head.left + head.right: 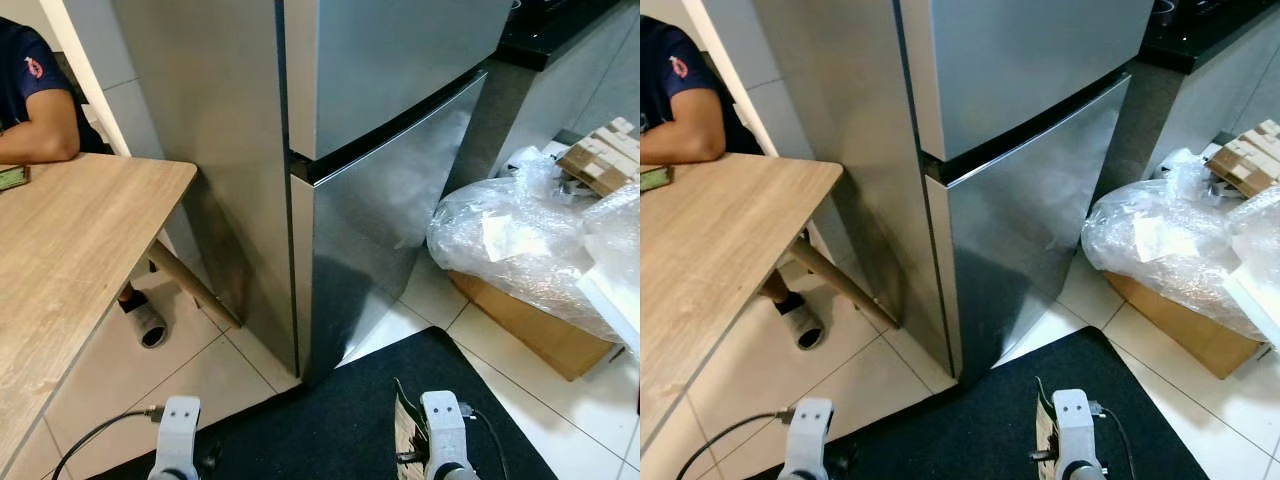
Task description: Restocking fridge
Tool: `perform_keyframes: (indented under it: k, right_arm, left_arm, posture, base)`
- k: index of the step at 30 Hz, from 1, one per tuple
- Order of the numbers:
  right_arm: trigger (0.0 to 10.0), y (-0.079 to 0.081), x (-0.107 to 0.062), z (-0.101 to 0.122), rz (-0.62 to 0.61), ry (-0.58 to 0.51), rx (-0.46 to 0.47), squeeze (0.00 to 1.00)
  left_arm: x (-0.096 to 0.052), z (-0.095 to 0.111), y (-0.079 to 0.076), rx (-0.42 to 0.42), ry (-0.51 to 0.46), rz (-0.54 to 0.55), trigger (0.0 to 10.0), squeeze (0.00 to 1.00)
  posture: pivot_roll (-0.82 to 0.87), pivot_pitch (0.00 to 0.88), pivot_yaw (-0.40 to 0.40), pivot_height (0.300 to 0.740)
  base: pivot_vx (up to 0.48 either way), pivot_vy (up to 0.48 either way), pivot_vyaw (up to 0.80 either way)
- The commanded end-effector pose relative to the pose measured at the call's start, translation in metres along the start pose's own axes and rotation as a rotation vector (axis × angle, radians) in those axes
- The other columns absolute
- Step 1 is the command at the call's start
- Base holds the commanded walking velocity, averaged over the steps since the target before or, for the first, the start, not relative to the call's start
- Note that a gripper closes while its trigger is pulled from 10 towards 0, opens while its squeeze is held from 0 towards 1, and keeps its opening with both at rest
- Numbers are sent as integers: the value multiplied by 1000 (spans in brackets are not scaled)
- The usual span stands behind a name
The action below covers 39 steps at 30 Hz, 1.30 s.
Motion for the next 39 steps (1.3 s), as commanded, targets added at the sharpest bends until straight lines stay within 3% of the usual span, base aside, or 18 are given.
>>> perform_keyframes:
  k: [1,2,3,4,7,9,11,15,16,21,24,32,39]
  right_arm:
    - [10000,2,-1,0,17,-9,-8,0]
    - [10000,2,-1,1,24,-18,-14,0]
    - [10000,2,-1,1,24,-18,-14,0]
    - [10000,-1,0,5,16,-36,-2,0]
    - [10000,-2,0,5,16,-38,-11,0]
    - [10000,-3,-1,4,2,-41,-5,0]
    - [10000,-3,-1,4,0,-43,-5,0]
    - [10000,-8,-3,5,-23,-72,3,0]
    - [10000,-8,-3,5,-23,-72,3,0]
    - [10000,-12,-7,-3,-43,-63,15,0]
    - [10000,-12,-11,-11,-54,-47,24,0]
    - [10000,-12,-12,-15,-55,-32,23,0]
    - [10000,-15,-10,-10,-64,-41,23,0]
  left_arm:
    - [1,7,-19,-20,-66,-120,10000,0]
    - [2,19,-29,16,-130,-194,10000,0]
    - [2,19,-29,16,-130,-194,10000,0]
    - [-2,53,-37,133,-323,-244,10000,0]
    - [-8,71,-33,180,-436,-205,10000,0]
    - [-18,78,-19,225,-521,-117,10000,0]
    - [-21,77,-15,220,-533,-95,10000,0]
    - [-49,77,-7,178,-655,-20,10000,0]
    - [-49,77,-7,178,-655,-20,10000,0]
    - [-77,81,-4,140,-768,51,10000,0]
    - [-99,89,-20,96,-843,82,10000,0]
    - [-102,99,-40,77,-873,52,10000,0]
    - [-98,103,-33,83,-860,65,10000,0]
  posture:
    - [-95,88,5,740]
    - [-90,87,4,740]
    - [-90,87,4,740]
    - [-78,80,-6,740]
    - [-80,76,-6,740]
    - [-90,68,-5,740]
    - [-101,72,10,740]
    - [-112,65,31,740]
    - [-112,65,31,740]
    - [-127,55,40,740]
    - [-134,58,52,740]
    - [-131,44,43,740]
    - [-137,24,48,740]
  base:
    - [0,0,0]
    - [0,0,0]
    - [0,0,0]
    - [0,0,0]
    - [0,0,0]
    - [0,0,0]
    - [0,0,0]
    - [0,0,0]
    - [0,0,0]
    - [0,0,0]
    - [0,0,0]
    - [0,0,0]
    - [0,0,0]
Point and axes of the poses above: a point about 5 cm out from each wrist's last joint towards the gripper, its own x axis pointing out of the wrist towards the gripper, its own z axis along the axis of the wrist's last joint, y = z × x, the point moved 3 cm from there along x, pointing out of the wrist towards the gripper, and after that the axes turned 8 degrees about -x, right-handed, at the moved point
